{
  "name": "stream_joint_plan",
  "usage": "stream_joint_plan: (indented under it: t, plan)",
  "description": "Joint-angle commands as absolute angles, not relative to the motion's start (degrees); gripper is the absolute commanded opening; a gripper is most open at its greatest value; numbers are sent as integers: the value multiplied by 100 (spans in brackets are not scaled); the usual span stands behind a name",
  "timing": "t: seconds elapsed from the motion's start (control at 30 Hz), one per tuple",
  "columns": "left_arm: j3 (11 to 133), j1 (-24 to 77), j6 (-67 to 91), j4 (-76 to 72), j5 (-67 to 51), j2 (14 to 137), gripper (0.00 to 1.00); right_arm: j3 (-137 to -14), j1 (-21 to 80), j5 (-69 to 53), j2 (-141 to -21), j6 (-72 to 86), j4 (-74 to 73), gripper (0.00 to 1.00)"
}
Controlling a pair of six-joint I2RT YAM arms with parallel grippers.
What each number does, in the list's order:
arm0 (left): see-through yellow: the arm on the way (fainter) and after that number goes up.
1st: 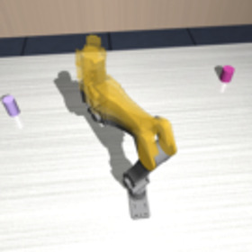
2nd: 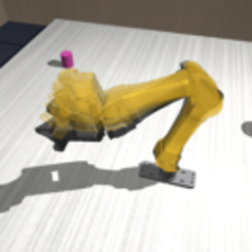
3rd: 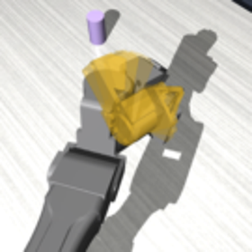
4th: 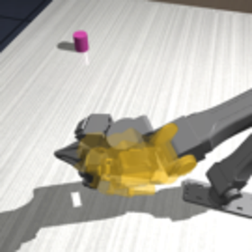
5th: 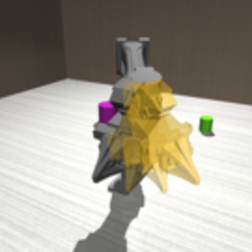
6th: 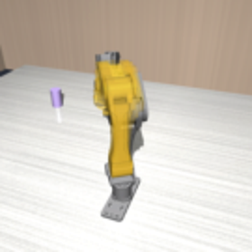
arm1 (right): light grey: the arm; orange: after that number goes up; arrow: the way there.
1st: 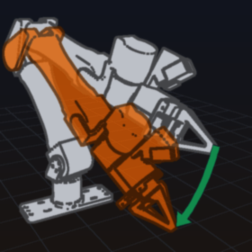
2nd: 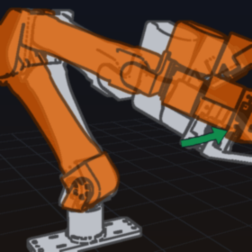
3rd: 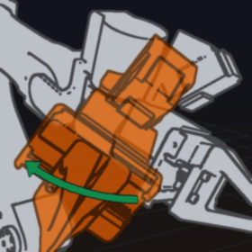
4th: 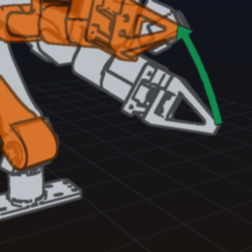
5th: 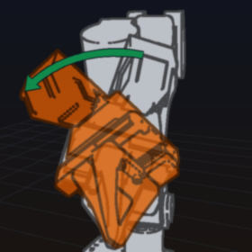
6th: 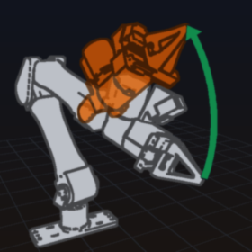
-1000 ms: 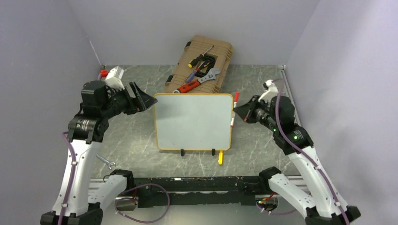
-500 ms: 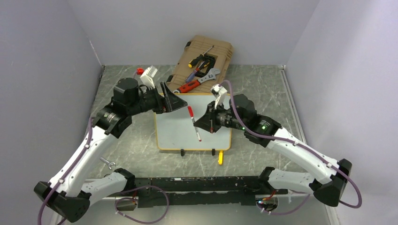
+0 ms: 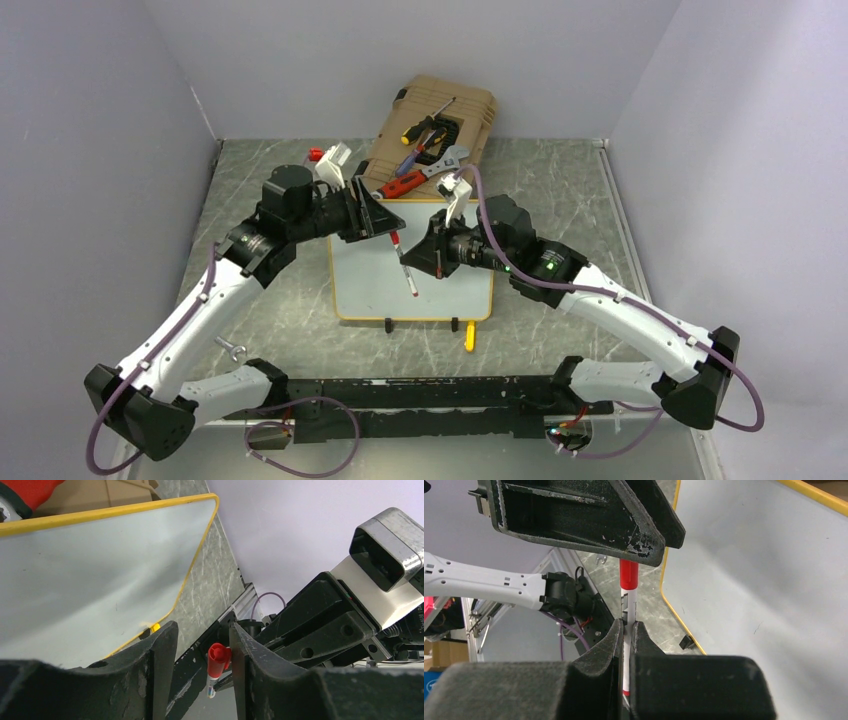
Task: Write a sentence on the whiteboard
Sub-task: Open the whiteboard marker at the center of the board.
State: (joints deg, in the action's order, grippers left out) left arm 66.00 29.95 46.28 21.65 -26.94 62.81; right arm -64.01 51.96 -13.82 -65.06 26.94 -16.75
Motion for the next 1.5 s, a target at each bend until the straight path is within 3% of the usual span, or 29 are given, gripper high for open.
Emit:
stream_joint_plan:
  t: [0.0, 0.17, 0.3, 0.47, 0.67, 0.77, 1.03, 1.3, 1.47]
  plan:
    - [6443, 3047, 4792, 1849, -2811, 6169, 46, -6650, 5221, -1374, -6459, 2620, -1380, 0]
    - [6474, 3114, 4803, 1857, -2876, 6212, 32, -6628, 5221, -1283, -6431, 2632, -1415, 0]
    - [6426, 3128, 4913, 1745, -2986, 6143, 0, -6566, 5221, -1214, -6353, 2707, -1426, 0]
    - [6305, 3129, 5162, 1648, -2825, 5939, 0, -6448, 5220, -1210, -6269, 2795, -1446, 0]
    - [6168, 3129, 5425, 1742, -2229, 5612, 0, -6199, 5225, -1471, -6146, 2996, -1311, 39]
    - [6054, 3129, 5582, 1681, -2018, 5477, 0, -6095, 5250, -1594, -6161, 3056, -1332, 46]
    - [5930, 3129, 5802, 1585, -2051, 5440, 0, -6094, 5425, -1729, -6241, 3129, -1171, 48]
    - [5872, 3129, 5931, 1433, -2115, 5457, 0, -6211, 5502, -1828, -6481, 3182, -905, 40]
    - [5931, 3129, 5900, 1506, -2084, 5445, 0, -6292, 5502, -1779, -6624, 3155, -940, 26]
